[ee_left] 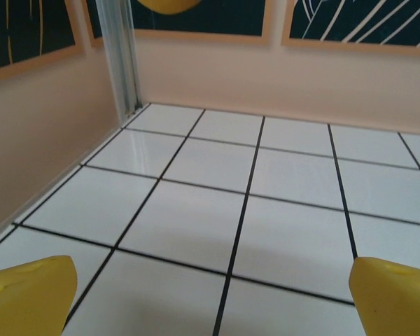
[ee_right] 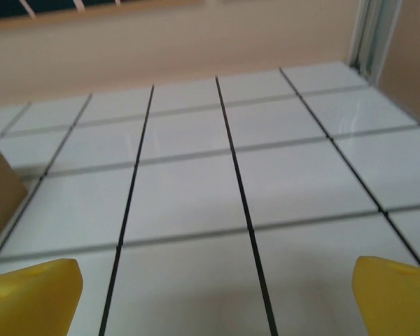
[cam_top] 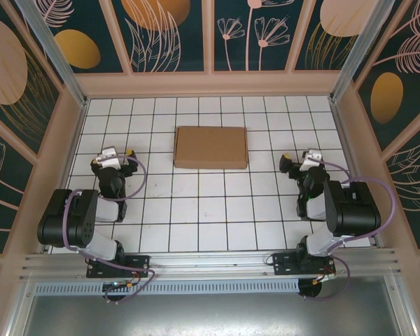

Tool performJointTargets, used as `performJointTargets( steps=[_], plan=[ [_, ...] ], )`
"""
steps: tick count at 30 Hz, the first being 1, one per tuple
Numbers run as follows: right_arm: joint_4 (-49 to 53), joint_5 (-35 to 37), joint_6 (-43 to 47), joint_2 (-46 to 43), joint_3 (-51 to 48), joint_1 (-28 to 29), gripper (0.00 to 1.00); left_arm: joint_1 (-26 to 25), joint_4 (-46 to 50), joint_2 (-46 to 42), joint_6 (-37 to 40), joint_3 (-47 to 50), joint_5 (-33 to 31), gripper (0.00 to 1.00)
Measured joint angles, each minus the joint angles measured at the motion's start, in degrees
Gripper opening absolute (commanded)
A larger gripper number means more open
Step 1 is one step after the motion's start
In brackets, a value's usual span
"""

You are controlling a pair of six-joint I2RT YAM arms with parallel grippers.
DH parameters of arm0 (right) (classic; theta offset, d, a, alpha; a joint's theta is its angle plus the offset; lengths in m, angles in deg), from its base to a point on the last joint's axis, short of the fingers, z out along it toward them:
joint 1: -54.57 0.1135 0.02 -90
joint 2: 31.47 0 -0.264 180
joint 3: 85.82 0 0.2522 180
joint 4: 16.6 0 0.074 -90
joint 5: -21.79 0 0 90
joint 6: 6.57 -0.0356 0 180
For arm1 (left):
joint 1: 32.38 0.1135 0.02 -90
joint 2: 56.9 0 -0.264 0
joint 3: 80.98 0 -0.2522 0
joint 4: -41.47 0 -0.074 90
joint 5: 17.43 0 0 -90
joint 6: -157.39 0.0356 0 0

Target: Fold the paper box

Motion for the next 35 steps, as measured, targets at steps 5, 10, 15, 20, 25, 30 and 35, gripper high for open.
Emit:
performJointTargets(
  steps=[5,10,15,20,25,30,35],
  plan=[
    [-1.1,-2.1,-0.5,0.0,0.7,-0.3,0.99,0.1,0.0,0.0,0.0,-0.3,1.7,0.99],
    [-1.1,-2.6,-0.6,0.0,0.7,-0.3,0.99,0.1,0.0,0.0,0.0,-0.3,2.1,0.99],
    [-1.2,-2.6,-0.6,0.0,0.7,-0.3,0.99,0.1,0.0,0.0,0.0,-0.3,2.1,0.99],
    [-1.2,-2.6,-0.6,0.0,0.7,-0.3,0.99,0.1,0.0,0.0,0.0,-0.3,2.1,0.99],
    [-1.2,-2.6,-0.6,0.0,0.7,-0.3,0.99,0.1,0.0,0.0,0.0,-0.3,2.1,0.99],
    [-1.2,-2.6,-0.6,0.0,0.7,-0.3,0.99,0.1,0.0,0.0,0.0,-0.3,2.1,0.99],
    [-1.2,-2.6,-0.6,0.0,0.7,-0.3,0.99,0.1,0.0,0.0,0.0,-0.3,2.3,0.99]
  ],
)
